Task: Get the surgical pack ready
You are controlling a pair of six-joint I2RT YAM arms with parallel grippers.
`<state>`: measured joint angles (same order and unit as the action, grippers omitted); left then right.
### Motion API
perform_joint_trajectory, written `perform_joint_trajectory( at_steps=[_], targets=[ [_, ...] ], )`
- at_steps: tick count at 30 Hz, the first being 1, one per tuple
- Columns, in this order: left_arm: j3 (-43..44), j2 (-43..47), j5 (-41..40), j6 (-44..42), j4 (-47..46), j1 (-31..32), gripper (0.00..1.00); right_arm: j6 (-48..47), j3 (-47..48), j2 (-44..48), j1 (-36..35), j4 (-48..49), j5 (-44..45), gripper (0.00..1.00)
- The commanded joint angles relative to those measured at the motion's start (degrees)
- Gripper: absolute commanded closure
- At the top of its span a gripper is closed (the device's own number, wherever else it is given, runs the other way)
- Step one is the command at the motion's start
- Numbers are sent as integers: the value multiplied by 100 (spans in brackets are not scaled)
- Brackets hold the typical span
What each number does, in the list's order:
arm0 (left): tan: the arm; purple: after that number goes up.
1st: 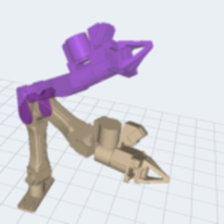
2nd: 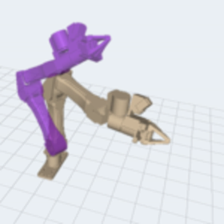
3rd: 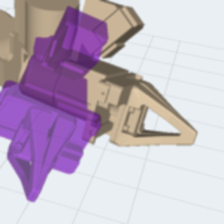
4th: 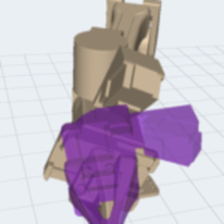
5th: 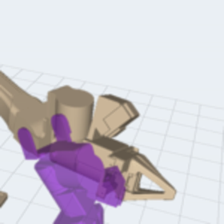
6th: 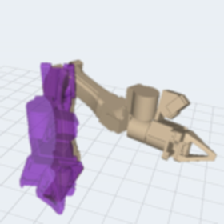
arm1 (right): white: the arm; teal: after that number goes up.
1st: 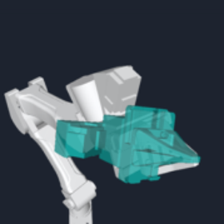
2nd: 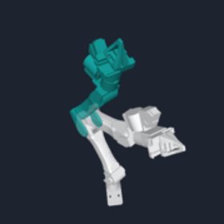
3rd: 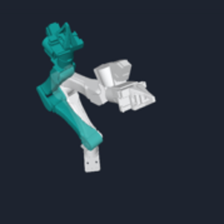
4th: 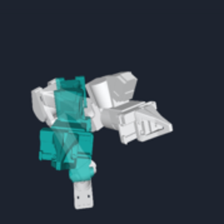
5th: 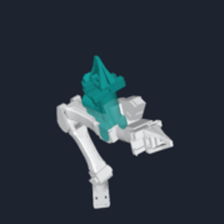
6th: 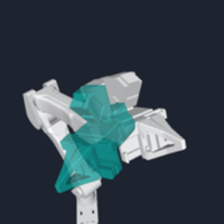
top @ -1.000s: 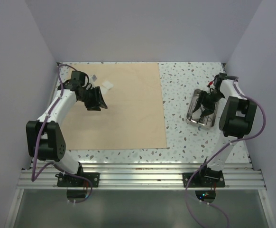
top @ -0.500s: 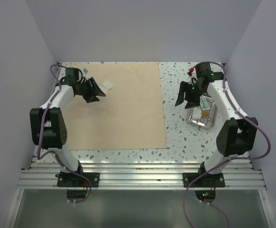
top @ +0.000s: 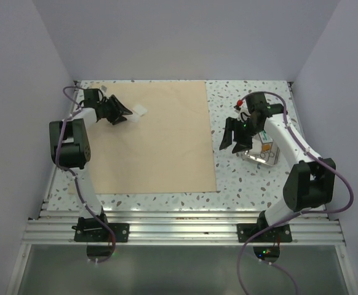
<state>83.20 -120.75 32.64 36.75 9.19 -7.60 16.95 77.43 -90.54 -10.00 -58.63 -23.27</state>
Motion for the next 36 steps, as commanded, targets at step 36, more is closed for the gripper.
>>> perform_joint_trajectory(
  at_steps=[36],
  targets=[
    [636,-810,-461,658,-664,4,63,-157,-219,300,7,62,-125,37]
  ],
)
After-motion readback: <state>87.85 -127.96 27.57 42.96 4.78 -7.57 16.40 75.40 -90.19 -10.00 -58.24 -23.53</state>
